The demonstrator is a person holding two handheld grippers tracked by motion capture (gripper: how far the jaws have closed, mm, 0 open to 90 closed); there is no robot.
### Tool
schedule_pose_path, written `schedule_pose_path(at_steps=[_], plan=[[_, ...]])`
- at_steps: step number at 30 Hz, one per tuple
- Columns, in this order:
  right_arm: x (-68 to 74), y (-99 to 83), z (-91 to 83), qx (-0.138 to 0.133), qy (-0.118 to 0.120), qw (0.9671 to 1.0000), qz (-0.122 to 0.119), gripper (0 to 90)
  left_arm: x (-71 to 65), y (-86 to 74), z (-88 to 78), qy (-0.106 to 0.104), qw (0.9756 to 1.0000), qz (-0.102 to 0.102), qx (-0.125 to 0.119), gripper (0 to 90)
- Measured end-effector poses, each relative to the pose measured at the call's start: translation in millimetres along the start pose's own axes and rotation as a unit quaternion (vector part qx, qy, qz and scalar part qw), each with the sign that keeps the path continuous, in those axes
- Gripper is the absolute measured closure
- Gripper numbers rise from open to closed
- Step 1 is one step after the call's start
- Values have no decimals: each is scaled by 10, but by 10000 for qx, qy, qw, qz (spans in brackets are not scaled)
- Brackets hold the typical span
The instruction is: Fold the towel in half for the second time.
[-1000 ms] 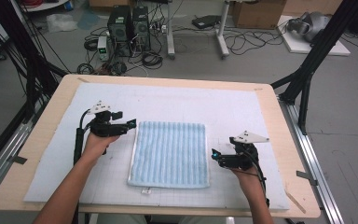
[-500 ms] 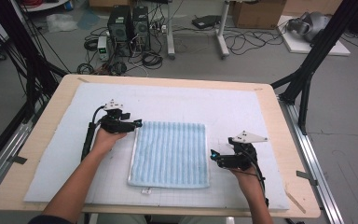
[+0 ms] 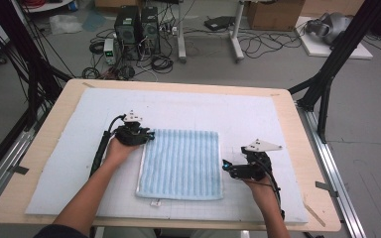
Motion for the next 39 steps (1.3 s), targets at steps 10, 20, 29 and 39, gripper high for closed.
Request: schedule_pose_path(at_steps=[10, 20, 29, 39], plan=[[15, 93, 187, 99, 126, 9998, 100, 113, -17, -1, 4, -111, 9998, -131, -72, 834], [-27, 330, 653, 449, 65, 9990, -43, 163, -13, -4, 4, -136, 9996, -223, -122, 833], [-99, 452, 959, 658, 86, 9976, -178, 323, -10, -10, -2, -149, 9996, -217, -98, 834], [4, 406, 1155, 832, 181, 9952, -489, 544, -11, -11, -3, -157, 9996, -212, -94, 833]])
Point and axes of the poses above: each handheld gripper's, and its own axes: z roughly forward along the jaws, y roughly out of its top, x roughly to its left, the point moved 9 cm from there along z, roughly forward along the jaws, and after that the axes turned 15 degrees about -y, right-handed, at the moved point
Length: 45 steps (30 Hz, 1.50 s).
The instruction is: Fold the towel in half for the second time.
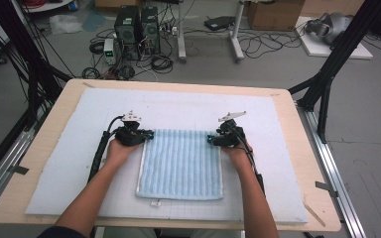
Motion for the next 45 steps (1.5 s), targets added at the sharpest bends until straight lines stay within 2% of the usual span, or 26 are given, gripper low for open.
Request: schedule_pose_path(at_steps=[1, 3, 4, 5, 7, 11, 14, 19, 22, 25, 28, 31, 37, 41, 43, 45], plan=[[5, 3, -2, 19, 40, 10000, 19, 596, 0, 0, 0, -2, 10000, -1, 1, 833], [45, 9, -16, 30, 236, 9997, -49, 760, 0, 0, 0, -3, 10000, -3, 0, 833], [75, 9, -22, 46, 296, 9995, -104, 798, -1, 0, 0, -2, 10000, -2, 2, 834], [90, 17, -25, 48, 261, 9994, -204, 812, -1, 1, 0, -7, 10000, -6, -4, 834], [94, 20, -30, 86, 273, 9994, -198, 819, 2, 6, -4, -26, 10000, -52, -46, 836], [52, 50, -36, -33, 178, 9997, -150, 825, 34, 45, -29, -78, 9992, -268, -301, 839], [16, 96, -25, -149, 71, 9998, -118, 826, 60, 159, -76, -50, 9975, -252, -651, 841], [-59, 246, -42, -448, -140, 9989, 18, 826, 107, 343, -134, -18, 9958, -126, -909, 840], [-95, 360, -90, -656, -219, 9975, 109, 825, 107, 428, -193, -40, 9927, -78, -1206, 839], [-88, 377, -140, -707, -110, 9973, 175, 825, 76, 407, -225, -141, 9936, -96, -1117, 838], [-64, 371, -199, -728, -73, 9972, 127, 825, 15, 405, -268, -196, 9943, -103, -1040, 836], [-32, 351, -262, -716, -57, 9974, 6, 825, -67, 416, -315, -221, 9928, -38, -1173, 835], [30, 322, -428, -906, 121, 9958, 65, 825, -191, 338, -397, -291, 9932, 62, -1126, 836], [109, 274, -539, -992, 210, 9948, -57, 825, -278, 271, -447, -331, 9927, 150, -1150, 836], [142, 245, -591, -1031, 249, 9943, -99, 825, -317, 239, -467, -364, 9928, 131, -1131, 835], [165, 208, -625, -1031, 264, 9942, -130, 825, -367, 213, -501, -387, 9919, 219, -1190, 836]])
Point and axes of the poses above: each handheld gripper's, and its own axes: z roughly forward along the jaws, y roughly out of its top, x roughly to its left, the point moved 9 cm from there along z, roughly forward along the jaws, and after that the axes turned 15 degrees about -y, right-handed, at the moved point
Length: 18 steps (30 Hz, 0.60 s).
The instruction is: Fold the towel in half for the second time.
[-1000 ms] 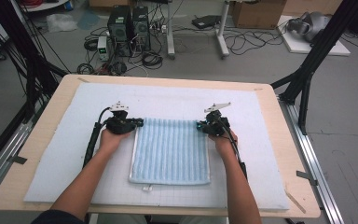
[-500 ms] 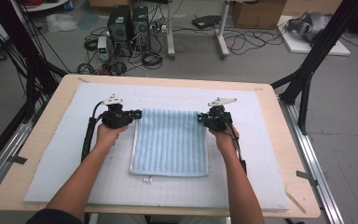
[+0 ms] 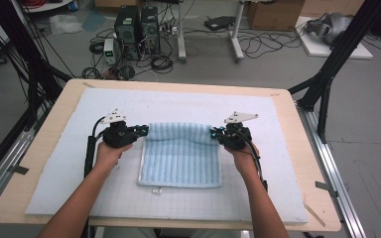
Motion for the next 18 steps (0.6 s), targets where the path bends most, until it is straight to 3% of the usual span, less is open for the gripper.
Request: schedule_pose_path(at_steps=[10, 18], plan=[[139, -152, -181, 2, 101, 9999, -85, 824, -210, -177, -118, -161, 9999, 37, -21, 835], [224, -276, -332, -92, 164, 9998, -86, 823, -421, -303, -190, -282, 9993, 228, -5, 834]])
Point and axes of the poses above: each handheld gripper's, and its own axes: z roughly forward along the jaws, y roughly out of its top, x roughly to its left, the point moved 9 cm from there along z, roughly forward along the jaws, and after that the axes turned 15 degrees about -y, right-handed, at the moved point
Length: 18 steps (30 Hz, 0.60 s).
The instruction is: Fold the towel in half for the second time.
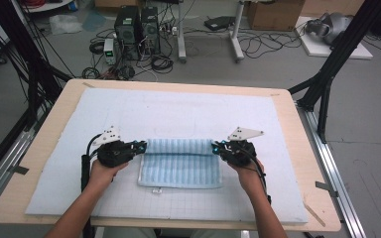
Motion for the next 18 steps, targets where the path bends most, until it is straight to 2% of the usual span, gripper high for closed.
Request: schedule_pose_path(at_steps=[5, 8, 18], plan=[[98, -51, -119, -85, 39, 9999, -99, 822, -134, -86, -50, -99, 9999, 16, -9, 832], [149, -111, -179, -85, 82, 9999, -73, 822, -214, -129, -77, -154, 9998, 78, 57, 833], [256, -293, -311, -89, 142, 9998, -99, 820, -382, -237, -136, -323, 9992, 167, 180, 830]])
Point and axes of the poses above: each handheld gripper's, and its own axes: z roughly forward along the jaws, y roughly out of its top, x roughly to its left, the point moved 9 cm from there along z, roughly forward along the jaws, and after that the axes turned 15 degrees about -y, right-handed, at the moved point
